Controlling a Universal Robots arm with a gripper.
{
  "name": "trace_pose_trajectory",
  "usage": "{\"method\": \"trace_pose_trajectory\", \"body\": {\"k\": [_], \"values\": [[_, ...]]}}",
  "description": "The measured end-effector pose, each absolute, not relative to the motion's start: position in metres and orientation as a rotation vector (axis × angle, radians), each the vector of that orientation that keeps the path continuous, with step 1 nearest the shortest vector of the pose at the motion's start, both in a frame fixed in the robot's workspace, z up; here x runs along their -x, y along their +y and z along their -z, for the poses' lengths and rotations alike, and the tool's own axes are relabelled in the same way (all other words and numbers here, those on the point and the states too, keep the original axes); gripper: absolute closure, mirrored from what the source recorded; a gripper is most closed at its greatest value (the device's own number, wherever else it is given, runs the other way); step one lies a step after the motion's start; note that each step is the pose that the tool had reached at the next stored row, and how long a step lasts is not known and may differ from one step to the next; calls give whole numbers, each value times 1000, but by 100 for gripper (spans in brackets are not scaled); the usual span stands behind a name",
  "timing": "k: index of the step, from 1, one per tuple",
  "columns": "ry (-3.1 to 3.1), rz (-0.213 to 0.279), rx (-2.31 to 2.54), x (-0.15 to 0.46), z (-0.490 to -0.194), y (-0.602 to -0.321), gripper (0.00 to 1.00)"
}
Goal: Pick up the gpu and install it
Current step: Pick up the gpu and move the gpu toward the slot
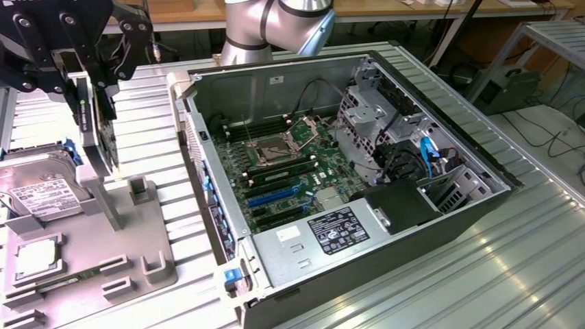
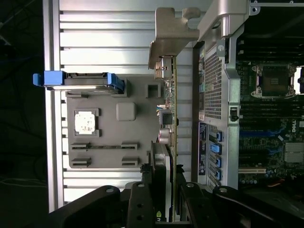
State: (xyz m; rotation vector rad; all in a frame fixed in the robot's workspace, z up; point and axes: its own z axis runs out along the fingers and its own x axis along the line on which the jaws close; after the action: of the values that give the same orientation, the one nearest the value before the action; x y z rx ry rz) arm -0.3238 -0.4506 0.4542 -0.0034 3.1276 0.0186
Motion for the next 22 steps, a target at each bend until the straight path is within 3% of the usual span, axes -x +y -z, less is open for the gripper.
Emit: {"method": "trace_pose_trajectory", "body": {"k": [22], "values": [[3128,-5,3,295,-454,-450,72]]}}
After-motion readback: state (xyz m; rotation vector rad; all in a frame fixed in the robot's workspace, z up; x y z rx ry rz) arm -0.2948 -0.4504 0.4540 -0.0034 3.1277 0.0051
